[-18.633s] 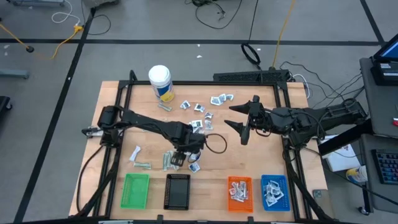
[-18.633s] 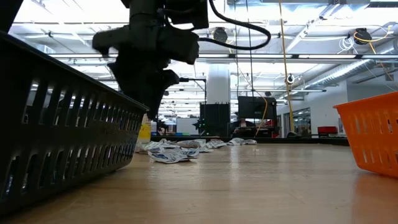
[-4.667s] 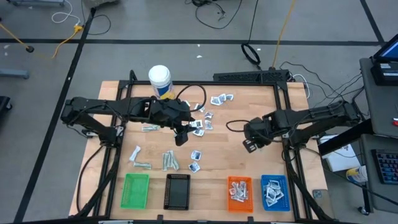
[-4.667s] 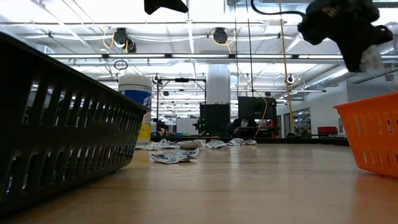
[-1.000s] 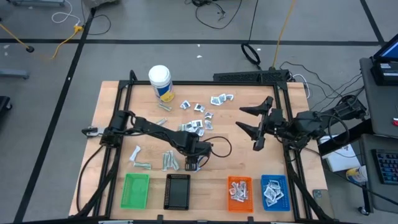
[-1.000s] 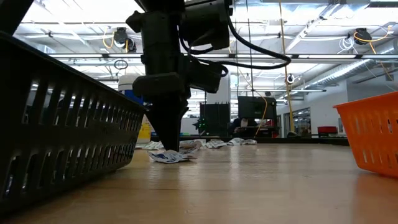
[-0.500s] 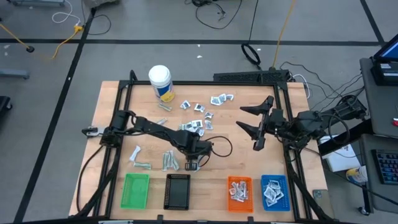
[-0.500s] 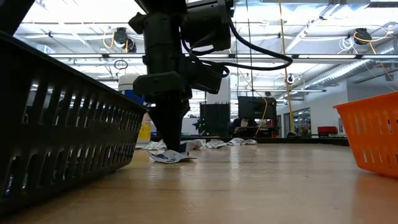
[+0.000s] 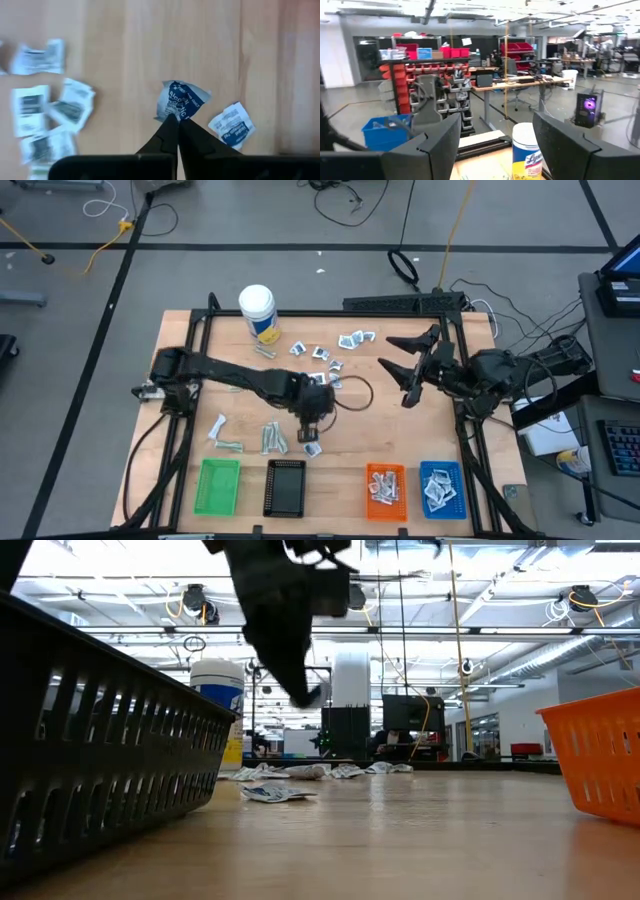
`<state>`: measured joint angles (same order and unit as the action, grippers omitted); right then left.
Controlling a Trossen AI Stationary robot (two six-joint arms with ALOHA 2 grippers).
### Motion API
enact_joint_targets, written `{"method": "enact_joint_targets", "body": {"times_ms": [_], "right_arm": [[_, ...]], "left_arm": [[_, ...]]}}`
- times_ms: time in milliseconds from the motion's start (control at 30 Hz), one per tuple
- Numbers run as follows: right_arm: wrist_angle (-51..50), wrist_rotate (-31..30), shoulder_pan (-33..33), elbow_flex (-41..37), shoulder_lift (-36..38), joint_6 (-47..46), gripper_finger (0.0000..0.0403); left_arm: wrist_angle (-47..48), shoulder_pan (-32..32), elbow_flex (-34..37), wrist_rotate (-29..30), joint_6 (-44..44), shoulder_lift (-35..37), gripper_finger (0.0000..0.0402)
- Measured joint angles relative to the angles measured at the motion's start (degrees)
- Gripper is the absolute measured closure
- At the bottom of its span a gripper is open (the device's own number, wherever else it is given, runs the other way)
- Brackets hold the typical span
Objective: Pick & Place First Aid Supplies
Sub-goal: Put the alcohol pad into the blue bin
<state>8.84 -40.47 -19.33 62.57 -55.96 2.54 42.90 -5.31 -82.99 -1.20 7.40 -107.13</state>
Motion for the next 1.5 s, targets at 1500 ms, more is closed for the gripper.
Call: {"method": "enact_joint_targets", "body": {"times_ms": [1500], "right_arm": [[9.46, 24.30, 12.56, 0.04, -18.89, -16.66, 0.0161]], "left_arm": [[-47.47, 4.75, 16.33, 2.83, 6.23, 27.37, 0.0402]]}}
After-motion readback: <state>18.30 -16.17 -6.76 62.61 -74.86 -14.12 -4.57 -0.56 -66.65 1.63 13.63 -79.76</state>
